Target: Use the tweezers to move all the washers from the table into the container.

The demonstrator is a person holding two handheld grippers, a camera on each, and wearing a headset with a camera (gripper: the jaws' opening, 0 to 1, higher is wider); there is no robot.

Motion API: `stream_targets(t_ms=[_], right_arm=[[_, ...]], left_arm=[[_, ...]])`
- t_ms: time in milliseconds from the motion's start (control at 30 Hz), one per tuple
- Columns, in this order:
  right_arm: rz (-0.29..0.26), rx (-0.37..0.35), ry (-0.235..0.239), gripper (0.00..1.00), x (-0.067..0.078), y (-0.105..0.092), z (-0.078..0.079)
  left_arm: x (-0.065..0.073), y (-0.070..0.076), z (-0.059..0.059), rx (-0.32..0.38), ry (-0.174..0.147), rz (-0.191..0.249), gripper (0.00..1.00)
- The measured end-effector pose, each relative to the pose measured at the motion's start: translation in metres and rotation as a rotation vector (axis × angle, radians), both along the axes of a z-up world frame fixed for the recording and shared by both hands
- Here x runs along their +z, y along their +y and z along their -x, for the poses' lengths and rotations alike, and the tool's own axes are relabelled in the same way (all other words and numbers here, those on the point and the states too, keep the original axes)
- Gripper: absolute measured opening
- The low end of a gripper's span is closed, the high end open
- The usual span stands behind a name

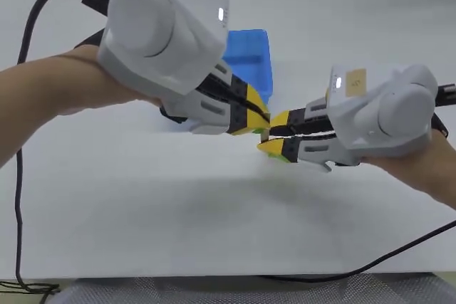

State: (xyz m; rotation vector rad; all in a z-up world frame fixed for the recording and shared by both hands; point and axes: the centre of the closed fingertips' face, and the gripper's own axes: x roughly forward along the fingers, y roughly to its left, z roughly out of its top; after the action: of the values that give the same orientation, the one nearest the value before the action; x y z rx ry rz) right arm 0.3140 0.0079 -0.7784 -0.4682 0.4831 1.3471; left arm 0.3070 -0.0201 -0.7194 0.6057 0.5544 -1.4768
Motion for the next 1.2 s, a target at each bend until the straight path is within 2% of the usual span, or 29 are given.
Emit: stream_targets(t_ms=[200,433,667,800,933,1200], right_arm=[[-0.006,-0.006,-0.006,0.12,0.0027,0.0000,-0.0015],[-0.004,-0.008,0.004,0.12,0.0003,-0.0012,-0.0010],[-0.001,-0.011,0.002,0.12,-0.0015,-0.0019,-0.0040],[-0.003,-0.009,0.000,0.11,-0.0019,-0.0019,-0.0042],[-0.006,-0.015,0.011,0.11,-0.0035,-0.0025,-0.0050],[-0.005,-0.011,0.004,0.10,-0.0043,-0.0039,-0.0053]], left_arm=[[0.0023,-0.0011,-0.0014,0.001,0.002,0.010,0.06],[0.0002,-0.0025,-0.0005,0.002,0.016,0.007,0.06],[-0.0009,-0.0007,-0.0041,0.006,0.008,0.005,0.06],[-0.0009,0.0006,-0.0033,0.009,0.021,0.005,0.06],[-0.0015,0.0003,-0.0042,0.010,0.023,0.004,0.06],[-0.0038,-0.0026,-0.0029,0.006,0.026,-0.002,0.06]])
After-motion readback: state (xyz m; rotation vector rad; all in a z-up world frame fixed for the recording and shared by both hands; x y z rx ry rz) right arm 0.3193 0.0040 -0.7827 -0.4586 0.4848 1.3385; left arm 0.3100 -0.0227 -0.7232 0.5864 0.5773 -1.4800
